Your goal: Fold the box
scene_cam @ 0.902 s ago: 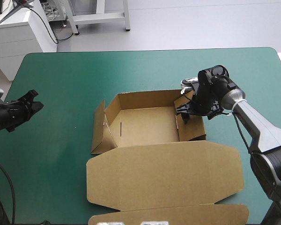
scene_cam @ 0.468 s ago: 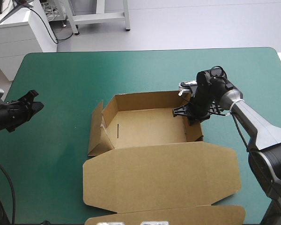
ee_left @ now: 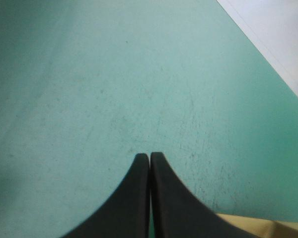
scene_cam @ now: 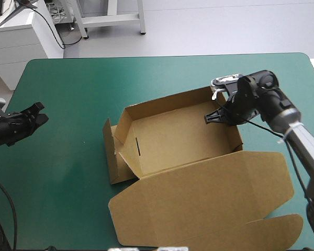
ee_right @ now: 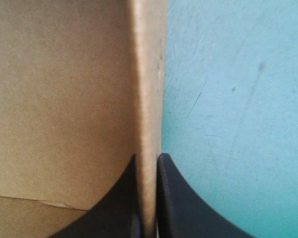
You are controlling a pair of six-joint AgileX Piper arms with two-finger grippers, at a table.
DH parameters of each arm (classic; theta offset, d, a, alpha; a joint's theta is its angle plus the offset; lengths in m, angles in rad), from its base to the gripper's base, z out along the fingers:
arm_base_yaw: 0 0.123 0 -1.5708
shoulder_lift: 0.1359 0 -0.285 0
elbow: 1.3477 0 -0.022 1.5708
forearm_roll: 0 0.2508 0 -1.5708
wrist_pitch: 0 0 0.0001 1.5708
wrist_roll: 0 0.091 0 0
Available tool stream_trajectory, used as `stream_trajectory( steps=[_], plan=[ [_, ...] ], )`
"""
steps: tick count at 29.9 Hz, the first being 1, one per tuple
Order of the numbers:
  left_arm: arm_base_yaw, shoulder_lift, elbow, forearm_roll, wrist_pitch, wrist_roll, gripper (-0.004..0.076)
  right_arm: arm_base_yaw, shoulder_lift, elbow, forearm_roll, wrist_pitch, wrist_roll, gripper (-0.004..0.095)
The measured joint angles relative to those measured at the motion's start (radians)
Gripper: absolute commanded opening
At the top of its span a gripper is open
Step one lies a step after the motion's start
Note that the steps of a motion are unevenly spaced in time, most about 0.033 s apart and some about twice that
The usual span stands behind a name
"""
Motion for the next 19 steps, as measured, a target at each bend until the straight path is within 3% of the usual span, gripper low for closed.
stream_trajectory(
  steps=[7,12,16,19],
  plan=[
    [0.0,0.0,0.0,0.05,0.007,0.064,-0.0008,0.0,-0.242,0.0,0.018,-0.073,-0.011,-0.0019],
    [0.0,0.0,0.0,0.076,0.01,0.113,0.0005,0.0,-0.293,0.0,0.031,-0.117,-0.021,-0.0019],
    [0.0,0.0,0.0,0.089,0.009,0.146,0.0131,0.0,-0.287,0.0,0.032,-0.161,-0.026,-0.0019],
    [0.0,0.0,0.0,0.1,0.01,0.153,0.033,0.0,-0.283,0.0,0.039,-0.188,-0.028,-0.0019]
  ],
)
